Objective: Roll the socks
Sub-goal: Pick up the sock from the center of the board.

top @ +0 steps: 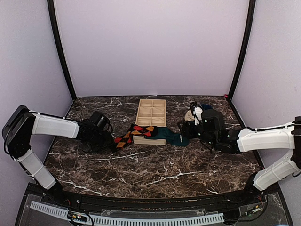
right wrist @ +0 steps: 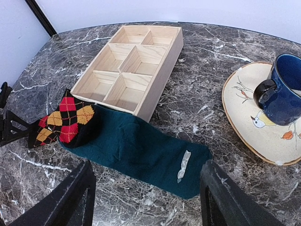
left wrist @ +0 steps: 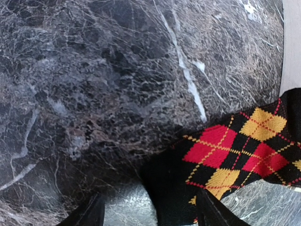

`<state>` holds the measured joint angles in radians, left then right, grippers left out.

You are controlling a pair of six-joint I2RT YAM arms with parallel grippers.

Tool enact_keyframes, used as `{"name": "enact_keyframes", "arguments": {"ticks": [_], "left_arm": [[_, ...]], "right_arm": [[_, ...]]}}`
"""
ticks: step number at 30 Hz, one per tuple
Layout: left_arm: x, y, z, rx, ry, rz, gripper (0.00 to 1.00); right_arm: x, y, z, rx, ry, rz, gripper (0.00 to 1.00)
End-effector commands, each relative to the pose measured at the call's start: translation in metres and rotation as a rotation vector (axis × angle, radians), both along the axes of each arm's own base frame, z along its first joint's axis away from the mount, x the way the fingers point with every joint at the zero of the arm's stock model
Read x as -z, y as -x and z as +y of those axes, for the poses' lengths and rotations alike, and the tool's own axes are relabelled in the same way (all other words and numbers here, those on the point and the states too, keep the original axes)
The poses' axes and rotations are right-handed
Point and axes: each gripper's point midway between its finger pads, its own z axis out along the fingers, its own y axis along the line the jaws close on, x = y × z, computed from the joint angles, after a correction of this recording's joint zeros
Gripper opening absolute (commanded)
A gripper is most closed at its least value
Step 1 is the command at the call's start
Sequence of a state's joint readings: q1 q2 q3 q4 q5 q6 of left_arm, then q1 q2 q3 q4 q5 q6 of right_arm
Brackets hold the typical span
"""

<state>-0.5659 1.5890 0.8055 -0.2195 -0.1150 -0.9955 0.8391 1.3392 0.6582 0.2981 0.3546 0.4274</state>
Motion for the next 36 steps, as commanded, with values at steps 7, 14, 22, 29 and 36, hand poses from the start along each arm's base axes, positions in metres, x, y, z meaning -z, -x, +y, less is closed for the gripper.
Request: {"name": "enact_keyframes", "arguments": {"ticks": [7,14,22,29,36], "left_arm": [[0.012,-0.002,-0.005,0.005,0.04,0.11,0.52],[0.029,0.0,-0.01,0.053,0.018,0.194,0.19],[0.031,0.01,0.0,0.034,-0.009,0.203,0.0],[-0.035,-0.018,0.021,0.015,-0.08,-0.026,0.0],[-0.135,-0.046,0.026,0.055,-0.057,-0.358,0.0]], "right_arm": [[-0.028,0.003,0.013,-0.037,-0.052,-0.057,0.69],[-0.03,0.008,0.012,-0.049,-0.068,-0.066,0.68],[-0.034,0.011,0.013,-0.07,-0.075,-0.075,0.68],[-0.028,0.008,0.015,-0.071,-0.055,-0.07,0.68],[-0.017,0.005,0.022,-0.066,-0.045,-0.048,0.67]]}}
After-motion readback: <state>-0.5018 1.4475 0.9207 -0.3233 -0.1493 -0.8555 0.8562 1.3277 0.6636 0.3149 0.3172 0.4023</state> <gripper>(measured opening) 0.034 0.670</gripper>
